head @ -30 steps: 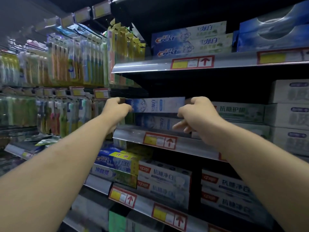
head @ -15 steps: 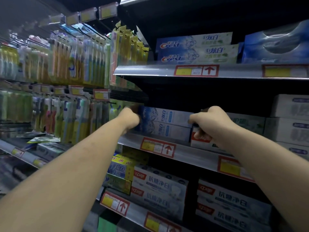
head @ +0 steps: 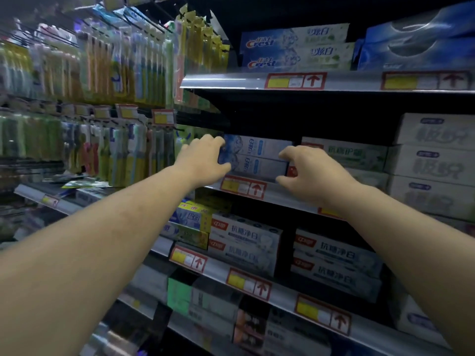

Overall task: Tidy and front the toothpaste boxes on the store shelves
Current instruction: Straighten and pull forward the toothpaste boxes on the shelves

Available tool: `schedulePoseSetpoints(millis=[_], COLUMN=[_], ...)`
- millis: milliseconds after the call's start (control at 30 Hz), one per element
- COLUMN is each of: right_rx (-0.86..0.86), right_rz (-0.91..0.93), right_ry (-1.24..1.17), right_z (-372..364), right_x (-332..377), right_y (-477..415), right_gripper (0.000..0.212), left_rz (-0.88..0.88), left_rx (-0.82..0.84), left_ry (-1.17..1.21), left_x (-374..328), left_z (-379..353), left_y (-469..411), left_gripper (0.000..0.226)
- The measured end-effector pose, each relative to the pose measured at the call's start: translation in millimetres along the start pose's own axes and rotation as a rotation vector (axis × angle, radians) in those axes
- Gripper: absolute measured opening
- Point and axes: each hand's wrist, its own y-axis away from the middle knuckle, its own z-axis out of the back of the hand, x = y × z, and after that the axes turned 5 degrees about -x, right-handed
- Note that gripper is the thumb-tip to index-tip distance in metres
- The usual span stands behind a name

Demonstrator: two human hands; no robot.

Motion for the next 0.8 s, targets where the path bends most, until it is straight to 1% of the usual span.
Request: schedulePoseSetpoints(millis=[67,167,267,433,633,800], right_rx=[0.014,0.036,0.066,0.087,0.114,0.162], right_rz=[0.031,0.061,0.051,0.026,-0.061,-0.118], right_ry=[0.024,0.042,0.027,-0.016,-0.099,-0.117], right_z=[-4,-9,-16,-23,-37,-45], right_x=[4,9,12,15,8,-8], right_y=[17,45,71,122,192,238], right_gripper=[0.058,0.062,0.065,0.069,0.074,0.075], left_rz=[-0.033,-0.122,-0.164,-0.187,-0.199,-0.23], left_rx=[0.001,-0.049,-0.055,-0.003,0.046,0.137], left_ry=[0.016,0.051,0.064,0.039,0.076,0.101], left_x=[-5,-10,-16,-25,-48,-74], left_z=[2,4,7,7,-8,-27], left_y=[19,48,78,134,205,246], left_gripper=[0.062,0.06,0.06,0.063,0.067,0.068])
